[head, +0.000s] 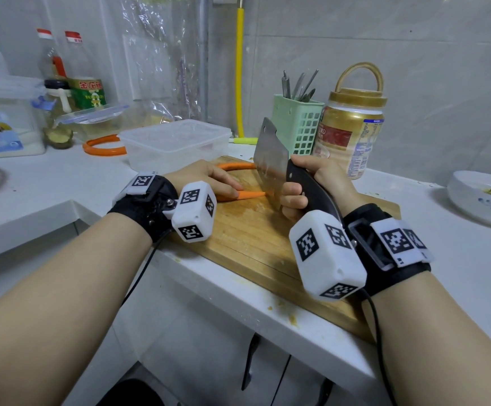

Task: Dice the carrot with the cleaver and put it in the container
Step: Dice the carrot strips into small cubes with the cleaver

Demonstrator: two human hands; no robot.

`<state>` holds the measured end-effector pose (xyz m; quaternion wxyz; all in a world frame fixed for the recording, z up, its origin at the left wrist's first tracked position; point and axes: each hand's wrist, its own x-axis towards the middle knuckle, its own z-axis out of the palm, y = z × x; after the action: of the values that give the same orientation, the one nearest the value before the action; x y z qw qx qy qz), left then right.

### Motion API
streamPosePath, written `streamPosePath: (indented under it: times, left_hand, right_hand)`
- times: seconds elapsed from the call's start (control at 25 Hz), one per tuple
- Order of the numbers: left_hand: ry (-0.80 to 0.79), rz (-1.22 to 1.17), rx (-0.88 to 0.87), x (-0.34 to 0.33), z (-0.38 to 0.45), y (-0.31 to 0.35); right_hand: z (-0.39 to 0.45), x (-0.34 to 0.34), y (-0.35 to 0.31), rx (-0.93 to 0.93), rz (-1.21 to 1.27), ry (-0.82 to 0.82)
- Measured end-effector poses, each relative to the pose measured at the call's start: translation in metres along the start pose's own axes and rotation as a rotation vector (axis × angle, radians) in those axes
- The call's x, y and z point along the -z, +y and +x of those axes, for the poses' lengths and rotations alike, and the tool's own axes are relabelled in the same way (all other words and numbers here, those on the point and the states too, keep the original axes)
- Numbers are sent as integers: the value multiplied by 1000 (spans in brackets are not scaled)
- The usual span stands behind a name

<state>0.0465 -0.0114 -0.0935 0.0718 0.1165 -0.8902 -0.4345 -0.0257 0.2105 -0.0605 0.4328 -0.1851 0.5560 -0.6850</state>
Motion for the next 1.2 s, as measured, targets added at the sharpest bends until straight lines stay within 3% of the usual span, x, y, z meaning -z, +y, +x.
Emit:
streamPosePath:
  times: [0.92, 1.2]
  left_hand:
    - [-28, -7, -14, 1, 0, -1]
    - [-16, -6, -16, 0, 0, 0]
  right_hand:
    - [10, 0, -3, -101, -35, 25]
    - [7, 4, 3, -47, -5, -8]
